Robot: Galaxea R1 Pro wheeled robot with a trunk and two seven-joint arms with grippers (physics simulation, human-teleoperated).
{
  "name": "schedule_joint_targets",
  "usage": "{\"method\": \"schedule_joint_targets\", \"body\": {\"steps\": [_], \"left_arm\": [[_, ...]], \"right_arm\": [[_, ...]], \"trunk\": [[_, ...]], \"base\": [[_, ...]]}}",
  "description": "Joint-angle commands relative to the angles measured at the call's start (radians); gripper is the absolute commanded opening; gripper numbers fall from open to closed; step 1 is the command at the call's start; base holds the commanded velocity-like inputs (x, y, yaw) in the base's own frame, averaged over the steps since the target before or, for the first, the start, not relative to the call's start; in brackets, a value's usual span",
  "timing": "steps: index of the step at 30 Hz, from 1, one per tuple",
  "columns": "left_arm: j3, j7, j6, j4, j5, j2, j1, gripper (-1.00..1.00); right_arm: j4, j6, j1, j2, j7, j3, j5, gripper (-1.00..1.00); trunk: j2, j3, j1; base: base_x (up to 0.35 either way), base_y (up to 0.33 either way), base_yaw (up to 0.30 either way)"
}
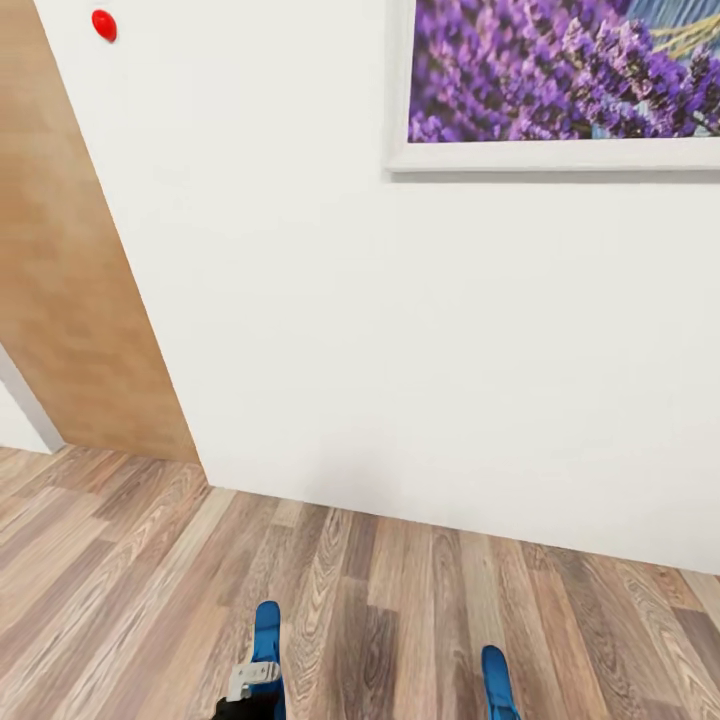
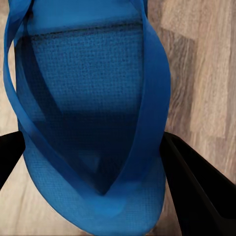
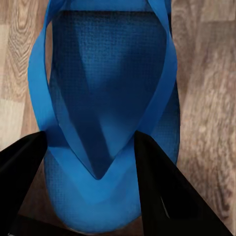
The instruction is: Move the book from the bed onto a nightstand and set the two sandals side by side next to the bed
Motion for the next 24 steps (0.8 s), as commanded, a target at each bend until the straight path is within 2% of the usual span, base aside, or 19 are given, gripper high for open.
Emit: {"method": "schedule_joint_targets", "body": {"steps": [1, 24], "left_arm": [[-0.002, -0.003, -0.002, 0.002, 0.008, 0.0, -0.001, -1.0], [-0.002, -0.002, -0.002, 0.002, 0.008, 0.0, -0.001, -1.0]], "right_arm": [[0.0, 0.004, 0.0, 0.0, 0.005, -0.003, -0.008, -1.0], [0.0, 0.004, -0.001, 0.0, 0.005, -0.004, -0.008, -1.0]], "trunk": [[0.0, -0.001, 0.0], [0.0, -0.001, 0.0]], "base": [[0.332, 0.0, 0.267], [0.313, 0.0, 0.273]]}}
